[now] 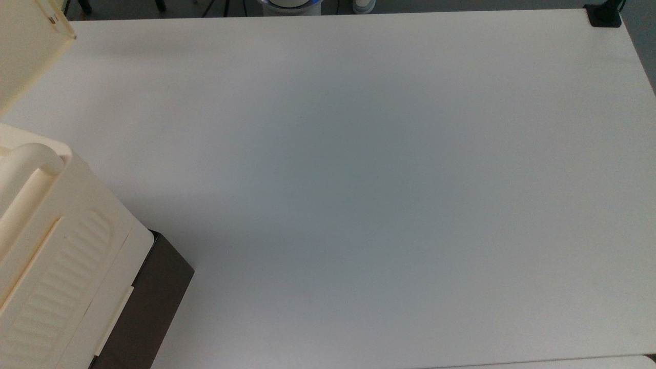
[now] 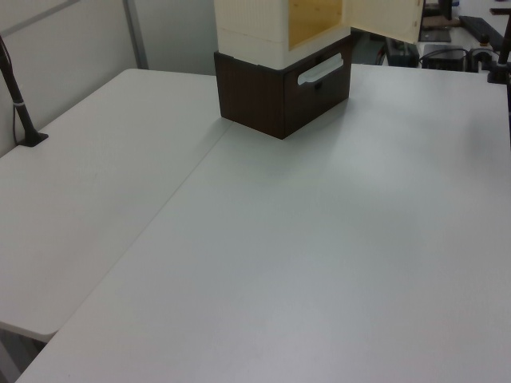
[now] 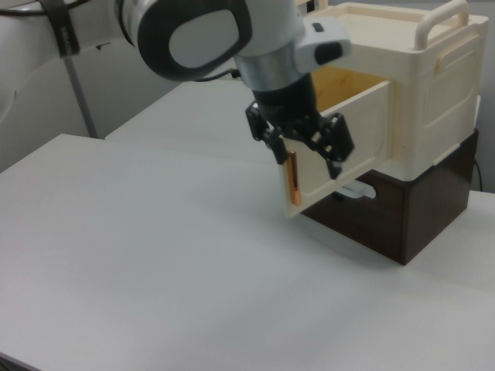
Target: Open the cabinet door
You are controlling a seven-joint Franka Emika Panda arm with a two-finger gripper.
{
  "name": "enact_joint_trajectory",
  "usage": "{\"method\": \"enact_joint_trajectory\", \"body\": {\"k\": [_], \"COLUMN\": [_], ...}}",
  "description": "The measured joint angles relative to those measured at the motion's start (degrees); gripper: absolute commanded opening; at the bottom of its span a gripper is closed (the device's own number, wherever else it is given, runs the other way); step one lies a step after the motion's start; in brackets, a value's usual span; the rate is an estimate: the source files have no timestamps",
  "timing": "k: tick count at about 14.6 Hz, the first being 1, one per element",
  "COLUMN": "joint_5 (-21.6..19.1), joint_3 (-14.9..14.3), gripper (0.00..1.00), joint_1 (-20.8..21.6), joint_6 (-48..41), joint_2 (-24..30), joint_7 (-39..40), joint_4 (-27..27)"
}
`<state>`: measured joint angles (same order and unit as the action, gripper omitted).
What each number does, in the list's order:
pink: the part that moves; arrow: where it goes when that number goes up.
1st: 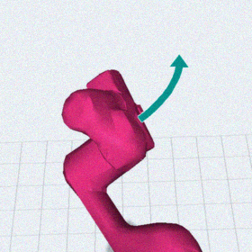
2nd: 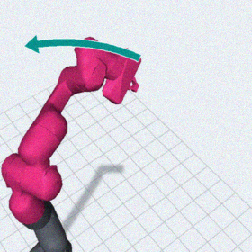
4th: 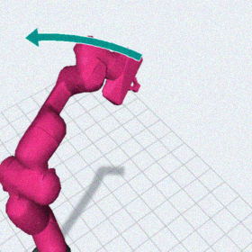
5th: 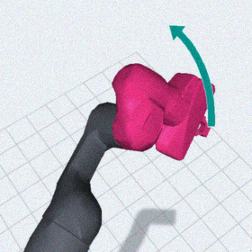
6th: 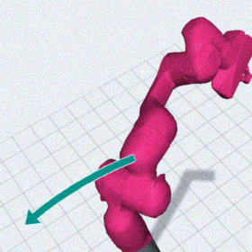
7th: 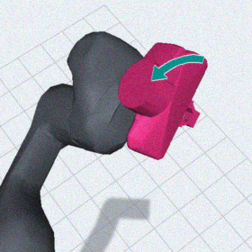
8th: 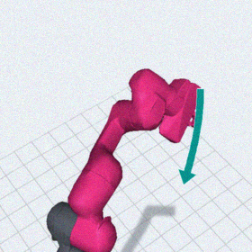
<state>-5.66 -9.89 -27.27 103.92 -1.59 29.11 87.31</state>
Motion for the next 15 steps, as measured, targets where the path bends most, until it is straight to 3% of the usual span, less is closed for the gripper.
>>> {"method": "enact_joint_trajectory", "body": {"k": [5, 10, 12, 15], "joint_5": [-0.20, -4.70, -5.03, -4.56], "joint_3": [-0.78, -0.59, -0.32, 0.20], "gripper": [1.00, 1.00, 1.00, 1.00], "joint_1": [-3.02, -2.57, 0.71, 10.82], "joint_6": [0.63, -2.82, -5.34, -7.09], "joint_2": [1.10, 6.57, 8.55, 9.04], "joint_7": [0.09, -2.55, -7.11, -18.15], "joint_4": [-1.76, -3.38, -3.37, -3.01]}}
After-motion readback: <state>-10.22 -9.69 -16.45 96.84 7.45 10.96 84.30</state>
